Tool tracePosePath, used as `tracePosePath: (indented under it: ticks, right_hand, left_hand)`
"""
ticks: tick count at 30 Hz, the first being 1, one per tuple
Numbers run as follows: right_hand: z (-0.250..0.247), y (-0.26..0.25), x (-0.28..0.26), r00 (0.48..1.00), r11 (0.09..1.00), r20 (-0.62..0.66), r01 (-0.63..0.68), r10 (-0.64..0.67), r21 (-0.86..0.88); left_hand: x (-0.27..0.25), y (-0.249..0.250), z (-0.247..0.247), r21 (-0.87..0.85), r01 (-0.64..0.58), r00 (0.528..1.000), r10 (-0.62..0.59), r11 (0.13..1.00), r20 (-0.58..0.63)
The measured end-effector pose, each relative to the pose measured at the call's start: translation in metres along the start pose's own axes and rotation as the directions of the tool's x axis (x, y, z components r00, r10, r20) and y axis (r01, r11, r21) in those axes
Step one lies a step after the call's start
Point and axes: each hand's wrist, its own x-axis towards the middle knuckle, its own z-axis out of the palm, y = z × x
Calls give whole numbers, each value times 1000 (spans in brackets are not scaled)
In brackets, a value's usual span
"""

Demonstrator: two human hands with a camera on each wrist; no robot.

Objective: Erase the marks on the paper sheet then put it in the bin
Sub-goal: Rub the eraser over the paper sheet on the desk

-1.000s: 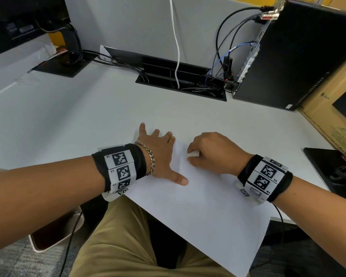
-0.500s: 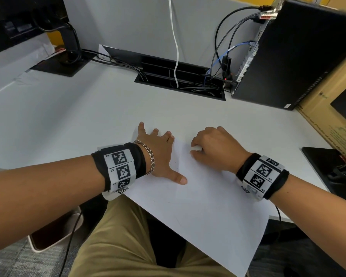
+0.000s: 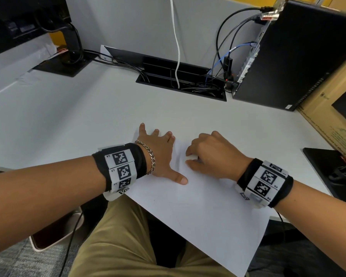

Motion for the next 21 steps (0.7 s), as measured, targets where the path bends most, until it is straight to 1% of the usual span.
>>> tracePosePath:
  ticks: [4, 5, 8, 9, 13, 15, 18, 19, 21]
  right_hand:
    - [-4, 13, 6, 994, 994, -18, -109, 109, 12]
    - [-3, 10, 5, 995, 995, -18, -100, 100, 5]
    - [1, -4, 0, 1000, 1000, 3, 5, -5, -11]
    - [0, -3, 1, 1000, 1000, 10, 11, -11, -10]
    - [-2, 14, 7, 996, 996, -22, -88, 88, 16]
    - [0, 10, 7, 997, 998, -35, -64, 64, 13]
    - [2, 0, 2, 1000, 1000, -1, 28, -28, -9]
    - [0, 2, 3, 1000, 1000, 4, 22, -22, -7]
    - [-3, 10, 6, 999, 999, 4, -40, 40, 17]
  left_hand:
    - [1, 0, 1, -3, -6, 1000, 6, 1000, -7]
    - [2, 0, 2, -2, -5, 1000, 5, 1000, -13]
    - [2, 0, 3, -10, -4, 1000, 4, 1000, -18]
    - [3, 0, 3, -13, -5, 1000, 5, 1000, -16]
    - [3, 0, 2, -10, -1, 1000, 1, 1000, -3]
    - [2, 0, 2, -1, 2, 1000, -2, 1000, 0]
    - [2, 0, 1, 0, 4, 1000, -4, 1000, -2]
    - [2, 0, 1, 2, 4, 1000, -4, 1000, -1]
    - [1, 0, 1, 4, 4, 1000, -4, 1000, 5]
